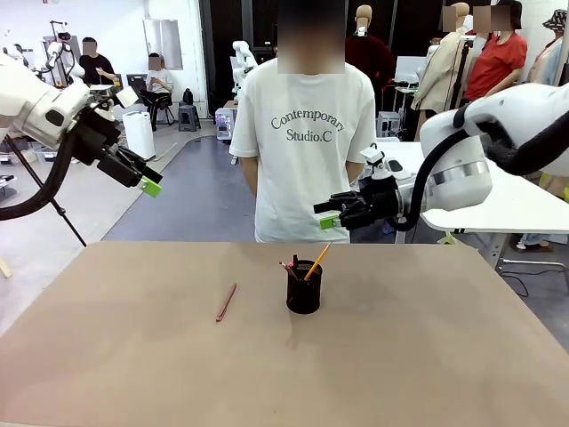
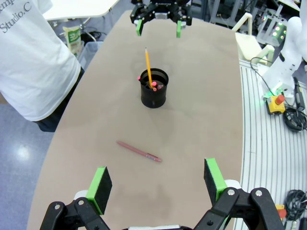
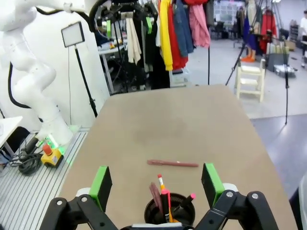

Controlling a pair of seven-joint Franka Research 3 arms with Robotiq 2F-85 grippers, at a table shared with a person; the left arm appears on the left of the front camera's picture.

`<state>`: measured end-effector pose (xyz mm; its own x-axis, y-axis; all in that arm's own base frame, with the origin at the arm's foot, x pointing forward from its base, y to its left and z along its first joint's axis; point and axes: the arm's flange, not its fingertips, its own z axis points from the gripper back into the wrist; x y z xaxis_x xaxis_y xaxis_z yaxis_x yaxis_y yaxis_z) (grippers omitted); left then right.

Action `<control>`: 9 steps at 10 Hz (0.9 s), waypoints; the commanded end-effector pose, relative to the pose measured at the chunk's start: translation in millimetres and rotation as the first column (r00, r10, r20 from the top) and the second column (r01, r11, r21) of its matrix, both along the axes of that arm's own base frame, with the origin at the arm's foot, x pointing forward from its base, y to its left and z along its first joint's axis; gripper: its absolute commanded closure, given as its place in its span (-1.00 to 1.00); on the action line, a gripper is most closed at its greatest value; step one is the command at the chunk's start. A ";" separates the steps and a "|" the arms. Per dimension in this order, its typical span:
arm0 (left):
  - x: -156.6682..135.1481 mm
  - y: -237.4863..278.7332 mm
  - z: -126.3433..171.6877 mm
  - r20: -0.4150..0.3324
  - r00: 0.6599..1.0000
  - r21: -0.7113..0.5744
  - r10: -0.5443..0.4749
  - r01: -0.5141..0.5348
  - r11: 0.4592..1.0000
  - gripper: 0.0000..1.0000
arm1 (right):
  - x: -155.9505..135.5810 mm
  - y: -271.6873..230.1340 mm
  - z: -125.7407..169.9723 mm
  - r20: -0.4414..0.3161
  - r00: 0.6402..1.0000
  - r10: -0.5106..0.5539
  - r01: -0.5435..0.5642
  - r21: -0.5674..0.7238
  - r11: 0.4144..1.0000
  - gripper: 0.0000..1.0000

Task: Place the pens into the pen holder.
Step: Pick up a writing instrument from the table and place it into the Pen holder.

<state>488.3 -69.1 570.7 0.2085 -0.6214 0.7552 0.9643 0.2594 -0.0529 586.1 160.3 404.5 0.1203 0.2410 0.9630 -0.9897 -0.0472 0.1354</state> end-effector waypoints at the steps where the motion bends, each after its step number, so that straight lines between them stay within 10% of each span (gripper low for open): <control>1: 0.9 0.2 1.6 0.002 1.000 0.004 -0.001 0.001 1.000 -1.00 | -15.9 -7.4 24.4 -0.015 0.999 -0.046 0.043 -0.148 0.988 -1.00; 9: 0.9 0.2 1.6 0.002 1.000 0.004 -0.001 0.001 1.000 -1.00 | -37.4 -106.8 128.9 0.130 0.979 -0.158 0.204 -0.556 0.806 -1.00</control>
